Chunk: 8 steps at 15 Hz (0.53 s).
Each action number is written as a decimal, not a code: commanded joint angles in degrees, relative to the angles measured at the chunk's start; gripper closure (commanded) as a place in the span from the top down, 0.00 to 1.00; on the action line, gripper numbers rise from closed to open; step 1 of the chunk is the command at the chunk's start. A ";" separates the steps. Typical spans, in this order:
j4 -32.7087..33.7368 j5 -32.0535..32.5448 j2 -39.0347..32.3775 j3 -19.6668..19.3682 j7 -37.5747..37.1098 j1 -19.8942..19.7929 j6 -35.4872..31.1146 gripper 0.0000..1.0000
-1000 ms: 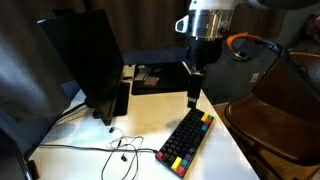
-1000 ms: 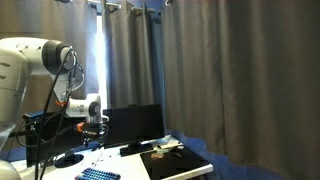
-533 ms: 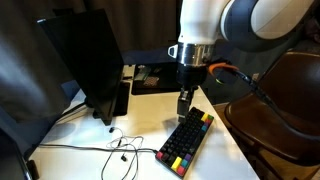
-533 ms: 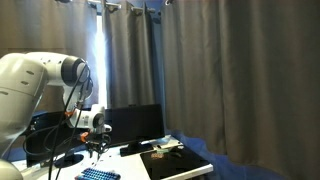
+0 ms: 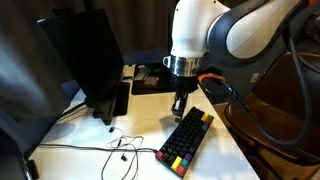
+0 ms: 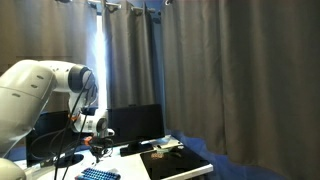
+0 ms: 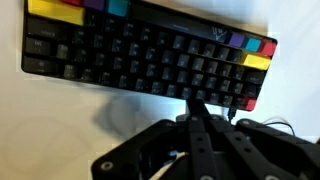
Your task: Press the top middle button on the keyboard
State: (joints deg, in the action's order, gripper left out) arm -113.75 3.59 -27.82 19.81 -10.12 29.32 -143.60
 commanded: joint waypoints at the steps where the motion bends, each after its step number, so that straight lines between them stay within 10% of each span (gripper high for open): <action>1: 2.78 1.53 -2.48 -2.01 -1.45 2.15 -0.40 0.00; 8: 3.90 1.68 -4.38 -3.93 -2.46 3.75 -1.01 0.00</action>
State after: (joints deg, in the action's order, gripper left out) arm -111.43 3.73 -30.67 17.36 -10.56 31.43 -143.76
